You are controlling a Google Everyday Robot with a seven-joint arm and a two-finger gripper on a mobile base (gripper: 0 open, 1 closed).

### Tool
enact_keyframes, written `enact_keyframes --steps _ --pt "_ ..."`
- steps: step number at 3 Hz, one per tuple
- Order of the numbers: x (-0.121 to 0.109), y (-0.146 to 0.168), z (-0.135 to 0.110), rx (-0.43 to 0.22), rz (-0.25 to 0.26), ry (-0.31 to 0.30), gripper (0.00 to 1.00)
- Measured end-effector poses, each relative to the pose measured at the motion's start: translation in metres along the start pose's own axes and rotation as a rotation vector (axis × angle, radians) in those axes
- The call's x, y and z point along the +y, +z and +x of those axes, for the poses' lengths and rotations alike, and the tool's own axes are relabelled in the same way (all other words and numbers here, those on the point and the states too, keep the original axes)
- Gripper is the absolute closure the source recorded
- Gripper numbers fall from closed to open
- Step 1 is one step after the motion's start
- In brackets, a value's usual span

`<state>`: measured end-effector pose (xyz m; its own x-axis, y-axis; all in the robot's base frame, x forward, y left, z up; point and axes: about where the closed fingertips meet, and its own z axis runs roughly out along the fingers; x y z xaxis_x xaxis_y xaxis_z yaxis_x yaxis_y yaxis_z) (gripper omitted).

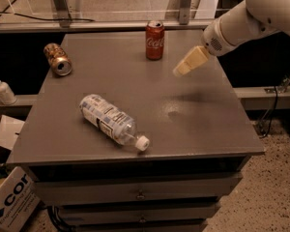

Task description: Knock coke can over

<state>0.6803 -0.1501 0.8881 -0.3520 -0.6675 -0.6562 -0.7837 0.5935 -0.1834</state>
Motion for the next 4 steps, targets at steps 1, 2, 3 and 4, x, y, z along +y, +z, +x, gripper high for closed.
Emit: enact_keyframes --steps 1,2,3,4 --pt "-0.010 0.023 -0.017 -0.073 -0.027 0.072 0.00" --pt "-0.014 0.045 -0.034 -0.143 -0.067 0.130 0.00" --pt "-0.021 0.064 -0.048 -0.226 -0.101 0.177 0.00" --pt "-0.032 0.081 -0.057 -0.304 -0.116 0.217 0.00"
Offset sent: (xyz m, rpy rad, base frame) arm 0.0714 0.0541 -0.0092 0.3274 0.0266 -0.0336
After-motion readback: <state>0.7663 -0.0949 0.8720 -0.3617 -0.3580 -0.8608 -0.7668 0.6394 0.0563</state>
